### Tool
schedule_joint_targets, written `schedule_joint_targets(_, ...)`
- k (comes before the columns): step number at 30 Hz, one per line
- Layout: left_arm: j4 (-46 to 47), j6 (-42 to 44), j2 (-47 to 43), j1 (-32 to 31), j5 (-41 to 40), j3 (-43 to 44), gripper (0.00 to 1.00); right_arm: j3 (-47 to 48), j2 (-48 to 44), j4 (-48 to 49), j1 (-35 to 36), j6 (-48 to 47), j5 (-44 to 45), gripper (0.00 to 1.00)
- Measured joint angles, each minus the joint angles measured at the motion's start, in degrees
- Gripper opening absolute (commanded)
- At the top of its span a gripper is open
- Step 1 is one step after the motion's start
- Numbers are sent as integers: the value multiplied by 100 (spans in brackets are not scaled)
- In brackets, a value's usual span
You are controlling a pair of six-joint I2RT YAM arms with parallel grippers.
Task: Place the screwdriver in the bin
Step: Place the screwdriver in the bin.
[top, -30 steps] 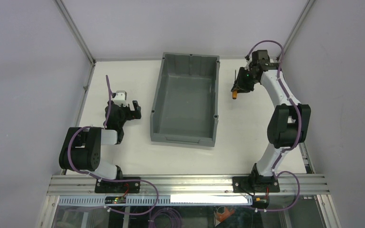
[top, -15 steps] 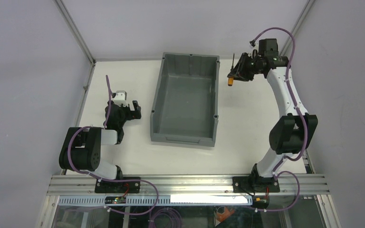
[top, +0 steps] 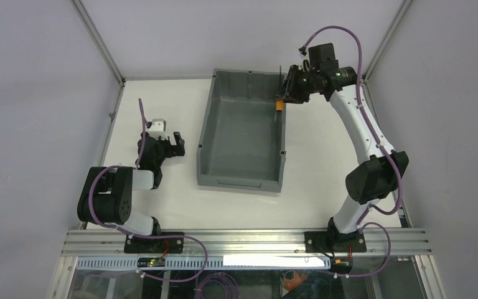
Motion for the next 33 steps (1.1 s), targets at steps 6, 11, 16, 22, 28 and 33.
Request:
schedule_joint_targets(6,0,0,0,0,0,0,99,507,323,-205,511,146,402,0)
schedule_joint_targets(11,2,0,0,0,0,0,99,748,748,-356,876,291,824,0)
schedule_joint_targets(16,2,0,0,0,0,0,99,933,1231,-557,1272,448,1331,0)
schedule_joint_targets(22,0,0,0,0,0,0,99,1401,1799,-787,1668,568,1908,0)
schedule_joint_targets(28,0,0,0,0,0,0,99,1958,2367,-1021,1932,758,2409,0)
schedule_joint_targets(33,2,0,0,0,0,0,99,2111,2750,-1115,2063,955,2761,0)
